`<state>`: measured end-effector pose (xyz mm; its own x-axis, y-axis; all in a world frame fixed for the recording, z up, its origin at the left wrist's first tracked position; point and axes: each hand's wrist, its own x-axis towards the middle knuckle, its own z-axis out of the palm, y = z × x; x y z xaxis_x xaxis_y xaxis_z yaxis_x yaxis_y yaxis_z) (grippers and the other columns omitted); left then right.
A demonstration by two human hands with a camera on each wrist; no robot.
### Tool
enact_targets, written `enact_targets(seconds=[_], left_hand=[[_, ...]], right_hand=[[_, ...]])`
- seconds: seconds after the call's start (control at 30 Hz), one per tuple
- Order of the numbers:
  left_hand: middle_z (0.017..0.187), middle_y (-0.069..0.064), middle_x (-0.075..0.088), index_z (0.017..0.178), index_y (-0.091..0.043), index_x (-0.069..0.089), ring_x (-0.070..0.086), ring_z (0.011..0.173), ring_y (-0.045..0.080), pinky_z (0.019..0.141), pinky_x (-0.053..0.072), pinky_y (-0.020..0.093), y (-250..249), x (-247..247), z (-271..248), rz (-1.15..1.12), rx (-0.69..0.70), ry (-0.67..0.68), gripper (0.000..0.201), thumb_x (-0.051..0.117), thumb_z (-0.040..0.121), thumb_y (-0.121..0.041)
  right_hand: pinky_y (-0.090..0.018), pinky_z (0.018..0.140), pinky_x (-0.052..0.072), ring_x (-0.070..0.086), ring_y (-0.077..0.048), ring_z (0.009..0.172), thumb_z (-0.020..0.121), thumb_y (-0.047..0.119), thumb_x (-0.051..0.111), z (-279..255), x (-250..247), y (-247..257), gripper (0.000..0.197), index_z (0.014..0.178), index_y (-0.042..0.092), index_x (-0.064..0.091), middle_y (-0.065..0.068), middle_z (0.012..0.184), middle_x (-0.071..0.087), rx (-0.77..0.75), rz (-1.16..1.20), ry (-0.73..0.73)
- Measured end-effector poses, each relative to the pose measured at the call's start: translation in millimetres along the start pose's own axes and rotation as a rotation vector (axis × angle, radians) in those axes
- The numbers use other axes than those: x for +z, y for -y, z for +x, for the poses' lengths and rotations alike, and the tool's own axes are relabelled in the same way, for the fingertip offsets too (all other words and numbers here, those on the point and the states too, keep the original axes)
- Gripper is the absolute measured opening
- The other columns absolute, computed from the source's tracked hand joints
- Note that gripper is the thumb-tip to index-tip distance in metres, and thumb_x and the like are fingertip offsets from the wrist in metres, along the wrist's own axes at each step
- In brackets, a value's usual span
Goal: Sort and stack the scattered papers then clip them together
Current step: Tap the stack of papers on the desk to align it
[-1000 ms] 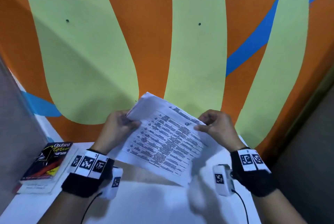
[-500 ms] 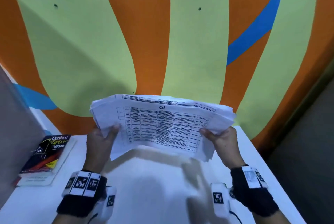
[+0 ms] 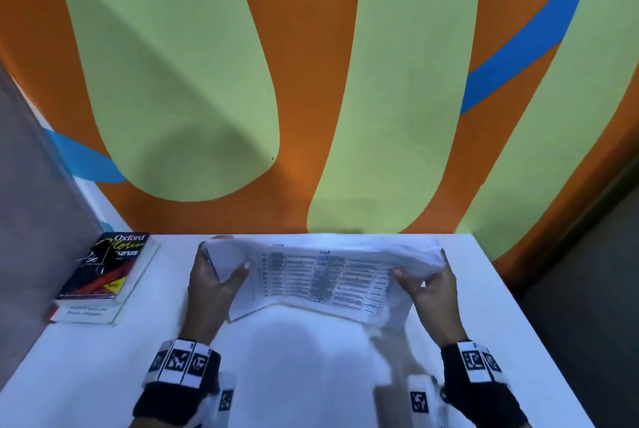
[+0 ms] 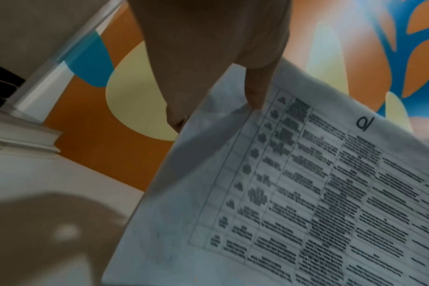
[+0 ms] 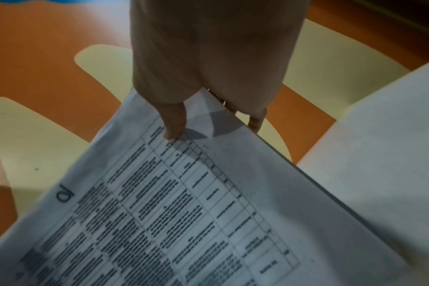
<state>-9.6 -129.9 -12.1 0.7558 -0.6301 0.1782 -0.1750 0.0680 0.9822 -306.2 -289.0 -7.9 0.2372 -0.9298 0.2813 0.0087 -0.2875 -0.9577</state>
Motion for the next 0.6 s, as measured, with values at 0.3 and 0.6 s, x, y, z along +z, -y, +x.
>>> enact_targets(seconds=[0.3,0.6], left_hand=[[0.106,0.007,0.068,0.106,-0.032,0.057,0.065,0.100,0.028,0.086,0.054,0.047,-3,-7,9,-0.053,0.038,0.051,0.044,0.078,0.068,-0.036],[0.111,0.007,0.070,0.116,-0.019,0.059,0.066,0.103,0.030,0.086,0.055,0.051,14,-10,7,-0.058,-0.057,0.076,0.049,0.075,0.071,-0.033]], right_hand=[[-0.021,0.072,0.055,0.070,-0.003,0.081,0.076,-0.001,0.076,5,-4,9,0.033,0.105,0.008,0.064,0.010,0.091,0.076,0.044,0.064,0.048],[-0.028,0.076,0.056,0.072,-0.014,0.087,0.079,-0.004,0.072,3,0,-1,0.030,0.108,0.000,0.065,-0.002,0.097,0.077,0.117,0.072,0.063]])
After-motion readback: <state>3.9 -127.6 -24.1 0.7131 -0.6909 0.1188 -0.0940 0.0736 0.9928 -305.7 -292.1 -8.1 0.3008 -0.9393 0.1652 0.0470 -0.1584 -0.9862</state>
